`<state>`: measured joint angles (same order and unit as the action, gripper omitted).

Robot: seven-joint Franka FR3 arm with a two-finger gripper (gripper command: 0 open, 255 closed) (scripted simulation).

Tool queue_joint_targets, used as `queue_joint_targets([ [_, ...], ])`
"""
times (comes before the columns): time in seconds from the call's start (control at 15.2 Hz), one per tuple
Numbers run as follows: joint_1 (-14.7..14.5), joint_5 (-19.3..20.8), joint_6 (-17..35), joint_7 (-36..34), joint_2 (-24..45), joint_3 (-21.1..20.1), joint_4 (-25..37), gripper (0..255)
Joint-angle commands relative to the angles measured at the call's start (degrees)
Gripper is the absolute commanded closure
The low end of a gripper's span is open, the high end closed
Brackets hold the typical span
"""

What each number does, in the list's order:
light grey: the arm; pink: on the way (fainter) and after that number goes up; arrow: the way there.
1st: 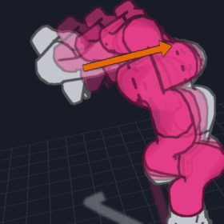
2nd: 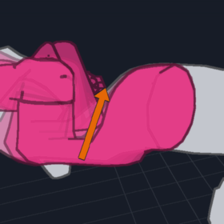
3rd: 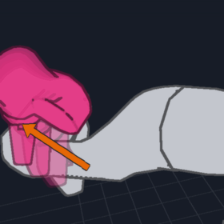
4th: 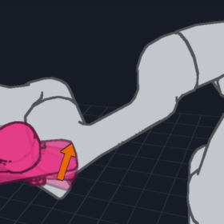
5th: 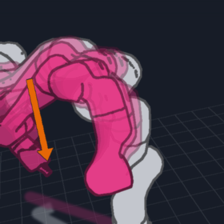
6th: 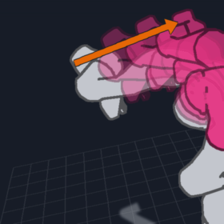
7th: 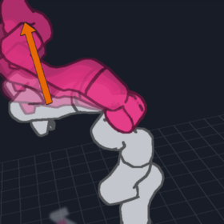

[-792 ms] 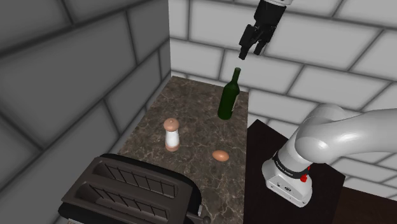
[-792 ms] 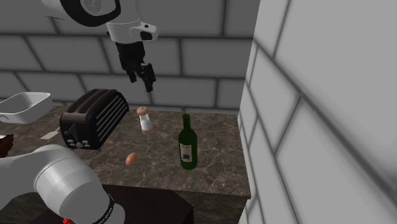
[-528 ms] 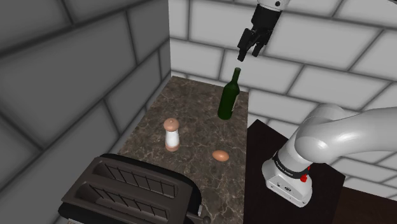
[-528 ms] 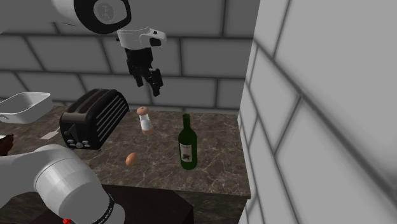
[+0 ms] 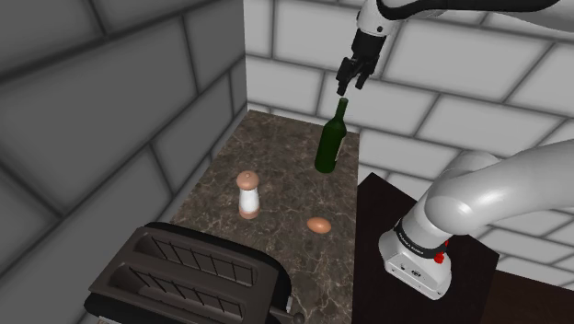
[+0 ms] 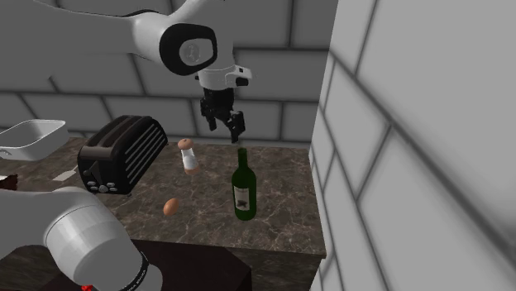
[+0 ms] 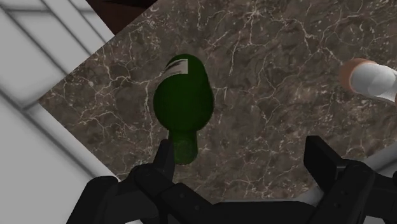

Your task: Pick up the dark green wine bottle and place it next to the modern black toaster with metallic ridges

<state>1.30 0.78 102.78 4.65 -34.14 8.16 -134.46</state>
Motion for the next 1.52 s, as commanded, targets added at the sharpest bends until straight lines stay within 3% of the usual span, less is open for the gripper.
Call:
queue_joint_targets([
  [0.0,0.43,0.68,3.06,1.85,3.08,1.55,-0.37,0],
  [0.26,1.04,1.35,7.21,4.93,8.83,4.10,0.47,0],
  [0.73,0.98,1.26,13.34,5.08,10.27,4.38,-4.24,0],
  [1.25,0.98,1.26,13.32,5.08,10.27,4.38,-4.24,0],
  [1.32,0.98,1.26,13.32,5.08,10.27,4.38,-4.24,255],
  [1.45,0.98,1.26,13.32,5.08,10.27,4.38,-4.24,255],
])
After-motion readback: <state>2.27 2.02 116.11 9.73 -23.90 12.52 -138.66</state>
